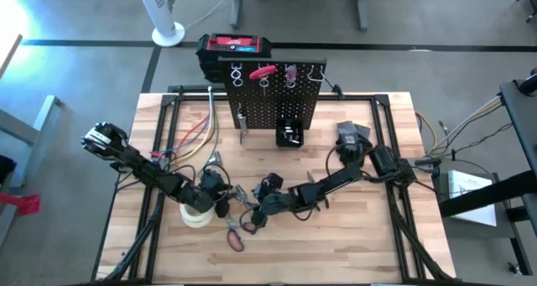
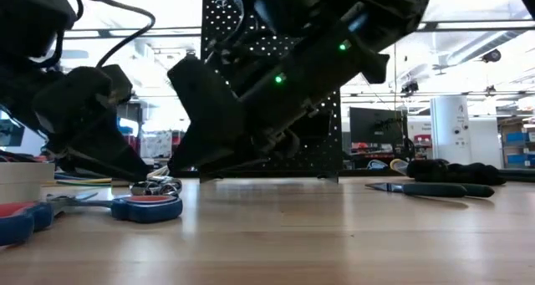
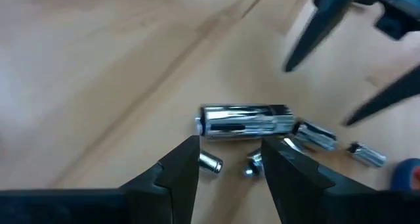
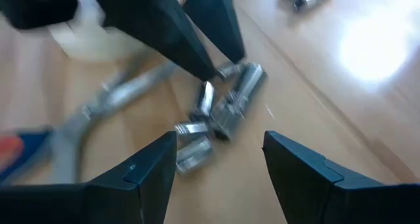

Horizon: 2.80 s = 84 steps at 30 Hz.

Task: Hang tools onto peg board
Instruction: Put the extension bar into the black bin on the peg board

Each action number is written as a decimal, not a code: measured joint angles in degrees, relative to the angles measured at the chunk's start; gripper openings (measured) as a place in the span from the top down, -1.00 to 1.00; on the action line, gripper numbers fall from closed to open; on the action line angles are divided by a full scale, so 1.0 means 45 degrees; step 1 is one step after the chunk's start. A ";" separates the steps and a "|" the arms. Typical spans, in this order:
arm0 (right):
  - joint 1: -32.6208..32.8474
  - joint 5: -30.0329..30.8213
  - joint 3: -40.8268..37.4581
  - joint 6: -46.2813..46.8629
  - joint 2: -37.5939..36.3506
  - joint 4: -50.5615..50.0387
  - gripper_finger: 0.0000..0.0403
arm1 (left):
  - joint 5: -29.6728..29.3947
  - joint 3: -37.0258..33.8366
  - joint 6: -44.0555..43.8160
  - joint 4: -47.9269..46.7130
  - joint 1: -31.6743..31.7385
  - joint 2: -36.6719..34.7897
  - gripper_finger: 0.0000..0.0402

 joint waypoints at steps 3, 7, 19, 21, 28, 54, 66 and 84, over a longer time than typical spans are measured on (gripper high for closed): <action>-0.0072 0.0010 0.0385 -0.0130 0.0249 -0.0165 -0.10 | 0.0306 0.0004 -0.0076 0.0433 0.0048 0.0101 0.23; -0.0250 0.0018 0.0566 -0.0155 0.0354 -0.0854 -0.09 | 0.0539 0.0030 -0.0078 0.0877 0.0173 0.0229 0.23; -0.0413 -0.0427 0.0473 -0.0386 0.0078 -0.1577 -0.10 | 0.0398 0.0653 0.0834 0.2542 0.0262 0.1415 0.23; -0.0408 -0.0427 0.0468 -0.0291 0.0046 -0.1563 -0.10 | 0.0402 0.0854 0.0883 0.2529 0.0262 0.1533 0.23; -0.0374 -0.0611 0.0425 -0.0012 -0.0037 -0.1667 -0.06 | 0.0687 0.1893 0.1469 0.2423 0.0333 0.2581 0.23; -0.1365 -0.0968 0.0065 -0.0540 -0.0047 -0.2369 0.27 | -0.2757 0.1801 0.1716 0.2313 0.0049 0.1030 0.23; -0.1348 -0.1325 0.0052 -0.1429 -0.0037 -0.2071 0.53 | -0.2358 0.0975 -0.0846 0.0743 0.0049 0.1093 0.23; -0.1846 -0.2282 0.0011 -0.2687 0.0058 -0.1432 0.80 | -0.2028 0.1247 -0.0181 0.1053 0.0048 0.1098 0.23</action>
